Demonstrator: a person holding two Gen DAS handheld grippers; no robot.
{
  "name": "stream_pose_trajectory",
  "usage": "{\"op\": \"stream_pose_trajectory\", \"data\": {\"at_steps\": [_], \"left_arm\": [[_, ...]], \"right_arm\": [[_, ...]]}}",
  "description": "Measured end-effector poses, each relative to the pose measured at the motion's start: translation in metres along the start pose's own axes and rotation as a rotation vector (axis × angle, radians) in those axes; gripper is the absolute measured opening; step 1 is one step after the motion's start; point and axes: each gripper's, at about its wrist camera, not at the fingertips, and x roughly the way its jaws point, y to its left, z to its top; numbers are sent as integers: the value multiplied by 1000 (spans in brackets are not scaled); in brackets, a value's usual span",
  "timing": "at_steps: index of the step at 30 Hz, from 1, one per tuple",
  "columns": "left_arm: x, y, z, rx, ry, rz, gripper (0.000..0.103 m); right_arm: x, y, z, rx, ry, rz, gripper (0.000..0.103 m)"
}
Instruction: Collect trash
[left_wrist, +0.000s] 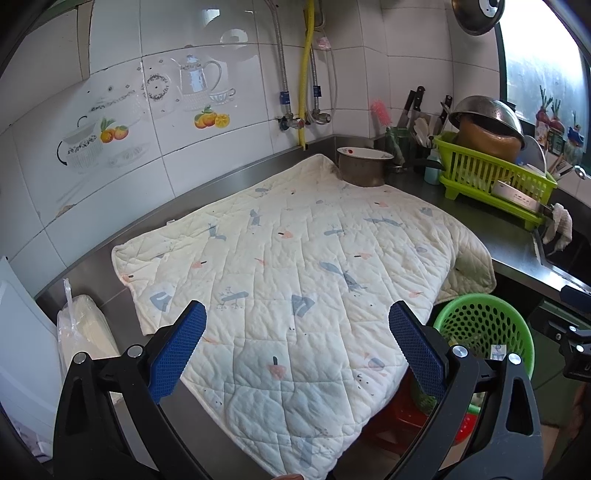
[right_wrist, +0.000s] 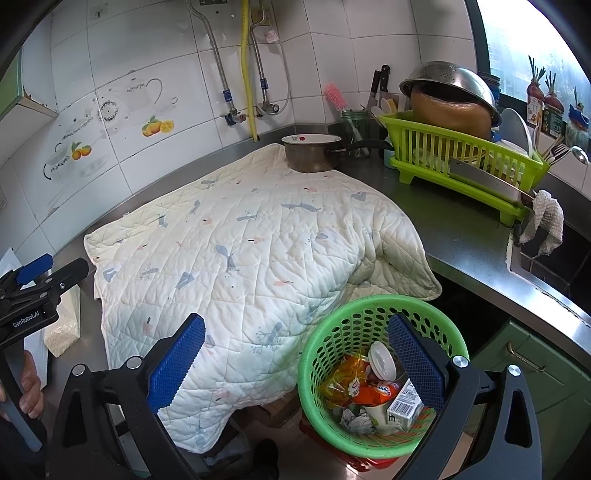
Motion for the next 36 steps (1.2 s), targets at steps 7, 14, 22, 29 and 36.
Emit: {"op": "stream_pose_trajectory", "data": {"at_steps": [7, 14, 22, 29, 36], "left_arm": [[-4, 1, -2, 2, -9, 5, 98], [-6, 0, -2, 5, -8, 5, 98], [-2, -3, -6, 20, 5, 1, 98], [0, -2, -5, 23, 5, -1, 98], [0, -2, -5, 25, 5, 1, 98]], "right_arm": [[-4, -3, 1, 5, -10, -6, 96], [-7, -3, 2, 6, -17, -9, 96], [-9, -3, 4, 8, -23, -8, 96], [-13, -3, 5, 6, -33, -9, 96], [-11, -4, 5, 4, -32, -4, 96]]}}
